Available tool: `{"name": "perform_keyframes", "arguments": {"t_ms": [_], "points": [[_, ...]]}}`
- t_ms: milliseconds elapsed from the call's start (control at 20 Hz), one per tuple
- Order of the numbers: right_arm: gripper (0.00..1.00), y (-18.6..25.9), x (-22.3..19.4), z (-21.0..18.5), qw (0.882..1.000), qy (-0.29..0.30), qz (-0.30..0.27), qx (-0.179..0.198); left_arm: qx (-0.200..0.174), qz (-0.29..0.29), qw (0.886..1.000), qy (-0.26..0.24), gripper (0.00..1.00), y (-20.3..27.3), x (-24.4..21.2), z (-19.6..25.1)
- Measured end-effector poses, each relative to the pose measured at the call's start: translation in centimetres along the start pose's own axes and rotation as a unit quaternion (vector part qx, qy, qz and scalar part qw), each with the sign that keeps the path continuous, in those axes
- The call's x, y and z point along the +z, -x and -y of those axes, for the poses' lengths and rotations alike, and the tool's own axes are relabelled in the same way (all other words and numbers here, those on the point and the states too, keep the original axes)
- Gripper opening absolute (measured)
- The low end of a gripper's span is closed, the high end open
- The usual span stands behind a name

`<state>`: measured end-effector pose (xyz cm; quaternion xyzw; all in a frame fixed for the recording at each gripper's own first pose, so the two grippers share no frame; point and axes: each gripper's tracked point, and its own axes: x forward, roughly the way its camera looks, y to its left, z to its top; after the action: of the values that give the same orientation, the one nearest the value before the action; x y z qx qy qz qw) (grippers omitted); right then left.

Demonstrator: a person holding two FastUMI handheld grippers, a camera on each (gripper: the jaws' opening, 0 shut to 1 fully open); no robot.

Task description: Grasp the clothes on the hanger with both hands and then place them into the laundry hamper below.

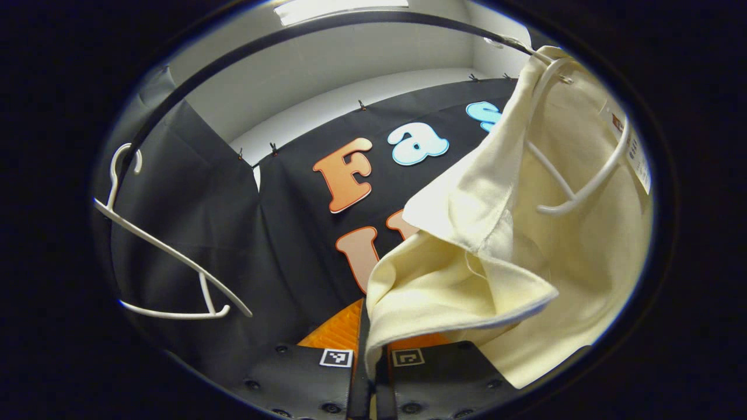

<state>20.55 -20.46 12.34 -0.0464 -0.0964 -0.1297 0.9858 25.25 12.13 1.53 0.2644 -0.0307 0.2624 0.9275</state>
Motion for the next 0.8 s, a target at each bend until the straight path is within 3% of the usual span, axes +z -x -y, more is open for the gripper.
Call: {"name": "perform_keyframes", "arguments": {"t_ms": [200, 400, 600, 800], "points": [[0.0, -3.4, 2.8, 1.4, 1.0, 0.006, 0.022, -0.016, -0.009, 0.0, 1.0, -0.025, 0.08, -2.1, 1.0, 1.1], [0.0, -7.0, 2.2, 1.8, 1.0, 0.009, 0.008, -0.02, -0.019, -0.021, 1.0, 0.01, 0.08, -3.4, 0.6, 1.5], [0.0, -10.3, -1.4, 0.5, 0.999, 0.013, -0.032, -0.006, -0.037, -0.048, 0.998, 0.014, 0.08, -5.8, -0.4, 3.3], [0.0, -10.5, -5.9, -0.9, 0.998, 0.001, -0.065, 0.012, -0.057, -0.082, 0.994, 0.044, 0.08, -4.9, -3.9, 4.8]]}}
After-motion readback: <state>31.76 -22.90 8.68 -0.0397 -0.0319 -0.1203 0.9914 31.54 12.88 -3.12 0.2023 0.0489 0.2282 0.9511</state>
